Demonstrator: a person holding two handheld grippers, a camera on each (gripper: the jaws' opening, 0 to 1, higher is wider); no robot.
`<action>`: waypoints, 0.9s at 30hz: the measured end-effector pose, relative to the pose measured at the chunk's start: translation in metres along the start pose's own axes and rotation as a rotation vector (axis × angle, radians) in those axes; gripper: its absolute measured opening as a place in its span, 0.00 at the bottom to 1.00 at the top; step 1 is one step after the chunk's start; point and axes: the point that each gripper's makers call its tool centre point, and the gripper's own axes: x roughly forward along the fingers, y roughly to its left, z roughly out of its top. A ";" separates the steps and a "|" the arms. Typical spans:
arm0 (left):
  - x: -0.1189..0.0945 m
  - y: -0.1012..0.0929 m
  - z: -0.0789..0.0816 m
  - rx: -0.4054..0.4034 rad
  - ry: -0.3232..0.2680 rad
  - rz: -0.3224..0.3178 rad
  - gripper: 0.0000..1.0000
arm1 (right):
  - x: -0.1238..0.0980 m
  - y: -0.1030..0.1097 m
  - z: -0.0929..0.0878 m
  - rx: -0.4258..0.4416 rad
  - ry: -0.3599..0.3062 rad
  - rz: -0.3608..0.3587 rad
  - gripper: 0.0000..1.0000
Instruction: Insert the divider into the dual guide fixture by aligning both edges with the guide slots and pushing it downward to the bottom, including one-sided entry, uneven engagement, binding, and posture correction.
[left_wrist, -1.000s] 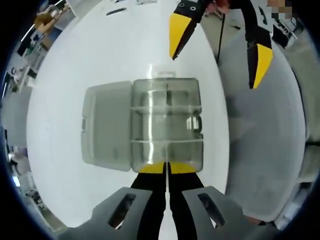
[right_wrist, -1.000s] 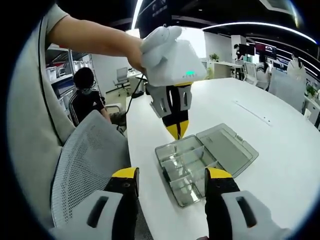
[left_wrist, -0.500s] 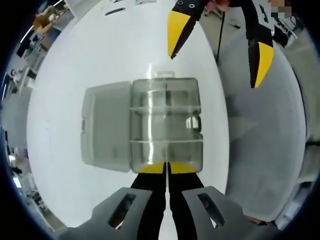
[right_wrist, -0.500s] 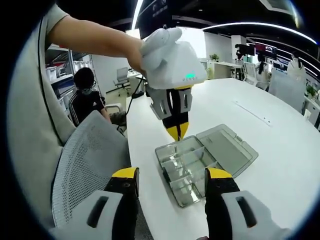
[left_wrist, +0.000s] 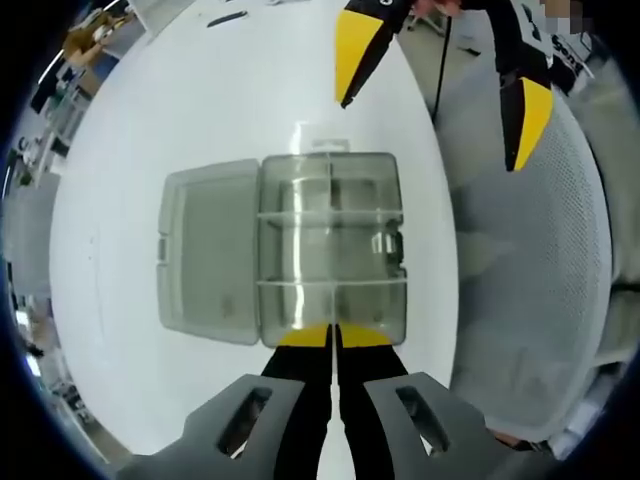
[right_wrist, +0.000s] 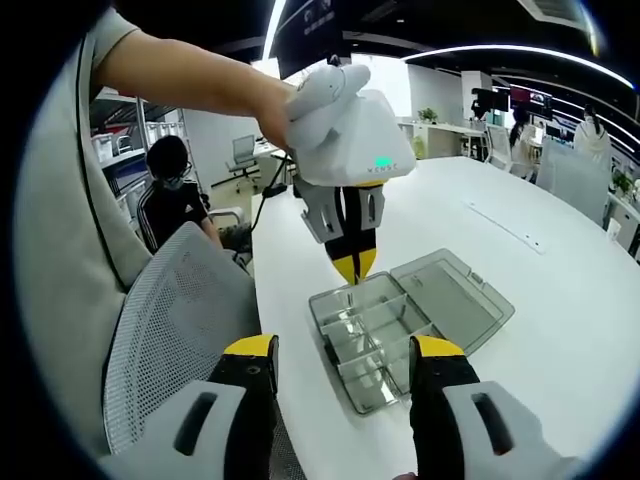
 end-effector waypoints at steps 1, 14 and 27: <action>0.000 0.000 0.000 0.001 0.001 -0.001 0.00 | 0.000 0.000 0.000 0.001 -0.001 0.000 0.49; 0.005 0.001 -0.002 -0.011 -0.001 -0.011 0.00 | 0.001 -0.002 -0.002 0.006 -0.002 0.000 0.49; 0.010 0.000 -0.003 -0.009 0.000 -0.017 0.00 | 0.001 -0.002 -0.003 0.011 -0.002 -0.001 0.49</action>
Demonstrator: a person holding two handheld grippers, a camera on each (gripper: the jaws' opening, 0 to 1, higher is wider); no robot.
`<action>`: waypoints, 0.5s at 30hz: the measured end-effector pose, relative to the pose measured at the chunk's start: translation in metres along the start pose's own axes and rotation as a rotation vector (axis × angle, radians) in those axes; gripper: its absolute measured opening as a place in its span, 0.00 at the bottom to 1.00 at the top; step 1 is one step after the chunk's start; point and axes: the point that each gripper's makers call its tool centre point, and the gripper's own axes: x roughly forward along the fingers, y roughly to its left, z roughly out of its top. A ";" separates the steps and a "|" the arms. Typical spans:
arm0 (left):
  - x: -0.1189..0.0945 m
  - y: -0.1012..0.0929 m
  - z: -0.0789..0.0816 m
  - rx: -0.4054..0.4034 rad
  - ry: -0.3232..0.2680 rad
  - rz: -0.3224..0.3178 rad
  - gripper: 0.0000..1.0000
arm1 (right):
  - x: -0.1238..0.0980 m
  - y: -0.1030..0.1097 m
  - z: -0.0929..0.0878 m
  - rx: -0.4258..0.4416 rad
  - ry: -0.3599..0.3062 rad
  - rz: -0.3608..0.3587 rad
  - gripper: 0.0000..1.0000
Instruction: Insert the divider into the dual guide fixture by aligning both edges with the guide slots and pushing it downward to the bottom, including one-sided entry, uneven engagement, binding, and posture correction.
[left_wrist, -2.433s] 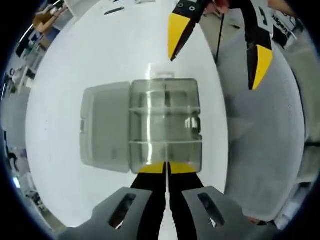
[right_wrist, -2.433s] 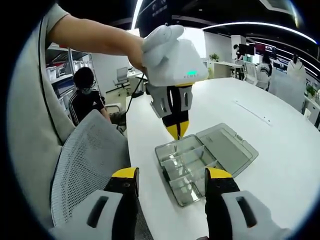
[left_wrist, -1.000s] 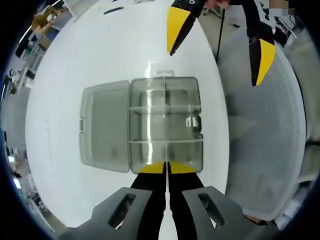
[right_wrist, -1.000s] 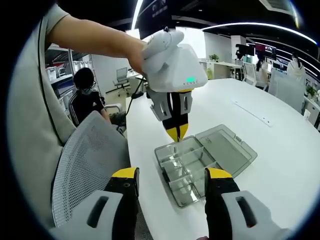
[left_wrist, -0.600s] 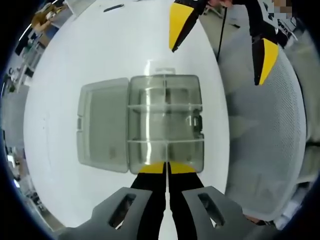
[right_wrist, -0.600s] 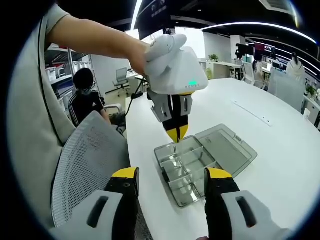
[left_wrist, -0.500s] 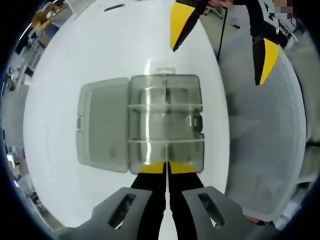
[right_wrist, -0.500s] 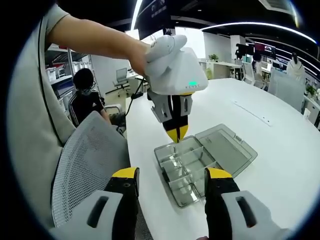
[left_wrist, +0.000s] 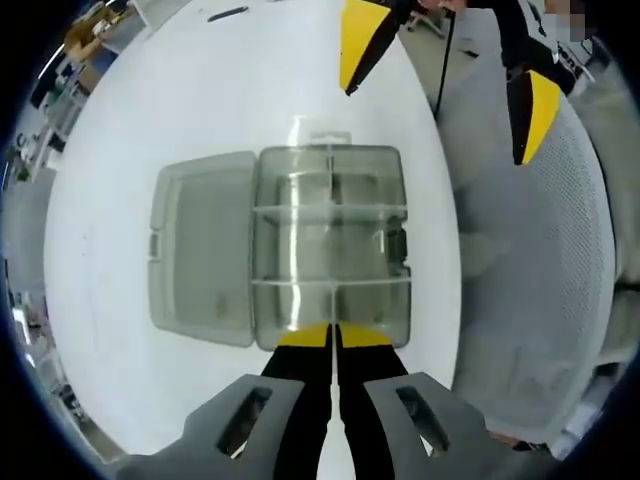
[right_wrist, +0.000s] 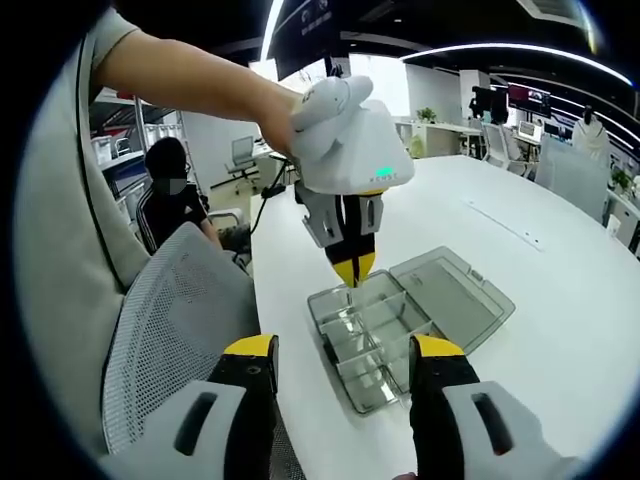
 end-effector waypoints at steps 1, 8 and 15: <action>0.000 0.000 0.000 0.001 0.000 0.000 0.00 | 0.000 0.000 0.000 0.000 0.000 0.000 0.49; 0.004 0.000 -0.001 0.000 -0.002 -0.003 0.00 | 0.000 -0.001 -0.001 0.004 0.000 -0.001 0.49; 0.007 0.000 -0.002 -0.007 -0.003 -0.007 0.00 | -0.001 -0.002 -0.003 0.007 0.002 -0.002 0.49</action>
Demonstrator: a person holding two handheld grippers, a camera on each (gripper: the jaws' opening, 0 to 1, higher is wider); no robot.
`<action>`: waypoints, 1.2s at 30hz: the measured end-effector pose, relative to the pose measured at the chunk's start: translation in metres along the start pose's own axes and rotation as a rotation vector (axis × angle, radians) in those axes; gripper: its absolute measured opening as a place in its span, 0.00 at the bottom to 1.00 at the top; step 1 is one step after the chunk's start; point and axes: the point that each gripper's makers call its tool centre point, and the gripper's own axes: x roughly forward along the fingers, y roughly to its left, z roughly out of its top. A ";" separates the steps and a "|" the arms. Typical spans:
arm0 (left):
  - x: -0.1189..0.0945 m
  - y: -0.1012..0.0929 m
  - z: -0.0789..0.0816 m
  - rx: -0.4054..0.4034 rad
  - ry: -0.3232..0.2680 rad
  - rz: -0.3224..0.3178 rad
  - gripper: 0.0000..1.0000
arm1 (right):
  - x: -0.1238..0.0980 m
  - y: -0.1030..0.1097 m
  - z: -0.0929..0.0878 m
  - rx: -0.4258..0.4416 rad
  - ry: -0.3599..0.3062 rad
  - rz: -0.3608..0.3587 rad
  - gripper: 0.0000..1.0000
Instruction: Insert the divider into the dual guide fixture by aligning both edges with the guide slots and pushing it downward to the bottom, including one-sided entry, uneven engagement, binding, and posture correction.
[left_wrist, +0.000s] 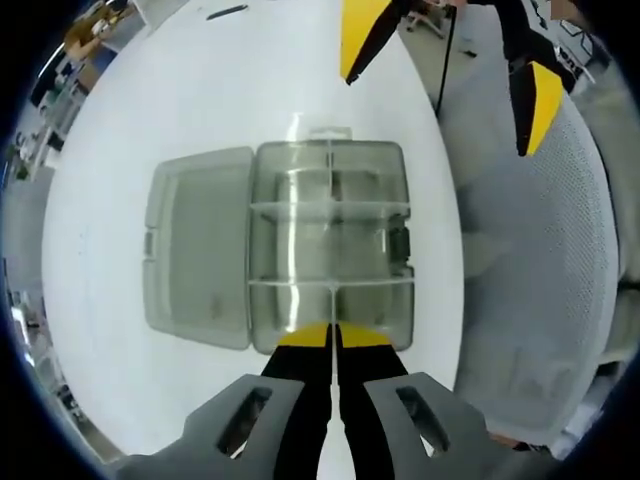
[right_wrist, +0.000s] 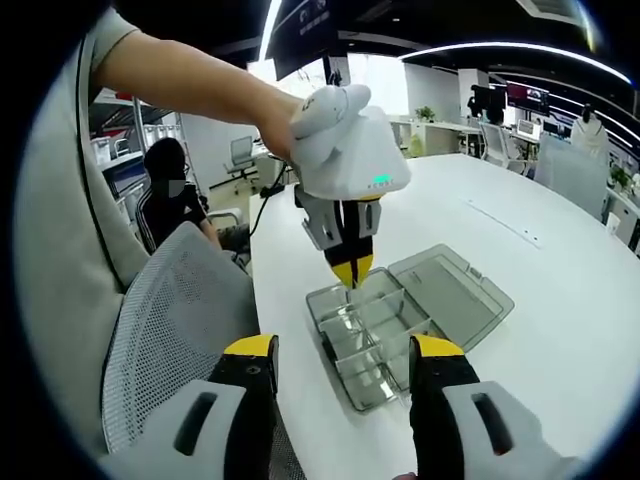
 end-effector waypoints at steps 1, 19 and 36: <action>0.000 0.000 0.000 0.000 -0.001 0.000 0.00 | 0.000 0.000 0.000 0.000 0.001 -0.001 0.49; 0.009 0.000 -0.002 0.001 0.002 -0.006 0.00 | 0.001 -0.001 -0.002 0.007 0.004 0.000 0.49; 0.015 0.000 -0.004 -0.005 0.004 -0.013 0.00 | 0.002 -0.003 -0.003 0.011 0.007 0.001 0.49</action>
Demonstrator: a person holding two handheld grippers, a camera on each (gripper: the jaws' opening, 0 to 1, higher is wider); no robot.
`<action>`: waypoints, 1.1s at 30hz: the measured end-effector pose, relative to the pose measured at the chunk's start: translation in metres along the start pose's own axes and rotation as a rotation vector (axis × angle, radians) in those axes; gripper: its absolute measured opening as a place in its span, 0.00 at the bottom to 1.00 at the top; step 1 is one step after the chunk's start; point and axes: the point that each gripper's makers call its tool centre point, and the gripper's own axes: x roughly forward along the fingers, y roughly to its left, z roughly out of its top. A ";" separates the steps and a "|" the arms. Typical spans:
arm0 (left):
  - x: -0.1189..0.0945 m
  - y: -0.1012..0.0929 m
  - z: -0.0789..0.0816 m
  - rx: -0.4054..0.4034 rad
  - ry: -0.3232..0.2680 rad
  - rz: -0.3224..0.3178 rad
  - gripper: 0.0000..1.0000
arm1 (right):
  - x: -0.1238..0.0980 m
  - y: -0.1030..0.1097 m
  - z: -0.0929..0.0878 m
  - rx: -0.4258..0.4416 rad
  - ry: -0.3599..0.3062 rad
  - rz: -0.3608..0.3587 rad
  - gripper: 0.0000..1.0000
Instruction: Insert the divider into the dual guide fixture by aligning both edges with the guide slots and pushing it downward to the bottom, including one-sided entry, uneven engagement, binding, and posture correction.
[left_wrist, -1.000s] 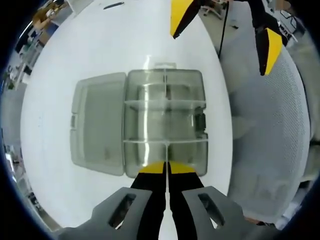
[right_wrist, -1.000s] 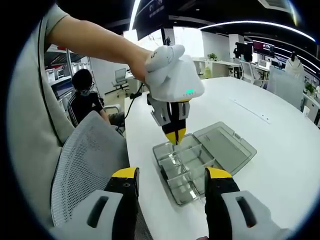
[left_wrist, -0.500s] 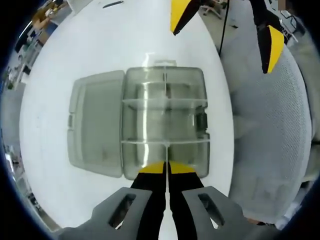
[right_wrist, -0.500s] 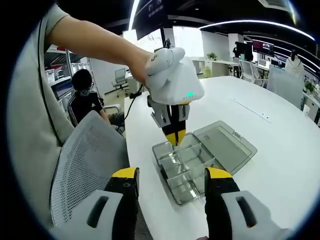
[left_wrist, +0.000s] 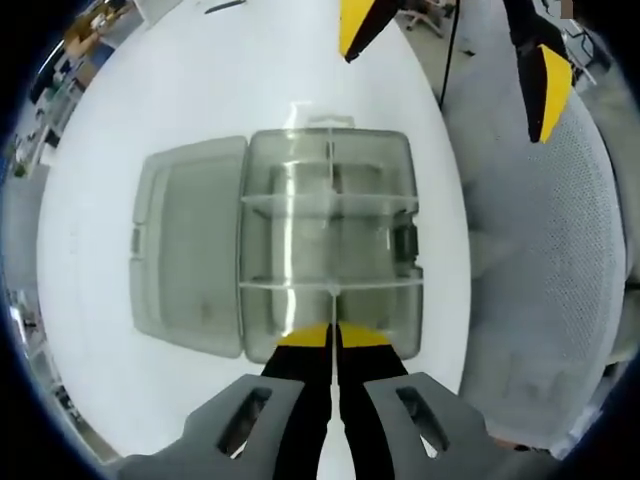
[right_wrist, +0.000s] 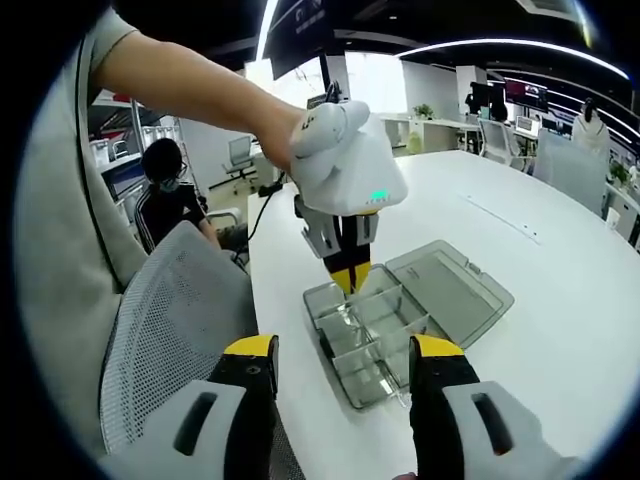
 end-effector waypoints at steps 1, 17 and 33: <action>0.000 0.000 0.000 -0.002 -0.001 0.000 0.00 | 0.000 0.000 0.000 0.000 0.000 0.000 0.49; 0.002 0.000 -0.001 -0.011 -0.002 0.003 0.00 | -0.002 -0.001 0.001 -0.003 0.000 -0.001 0.49; 0.005 0.000 -0.001 -0.028 -0.008 0.012 0.00 | -0.003 -0.003 0.001 0.000 -0.003 -0.005 0.49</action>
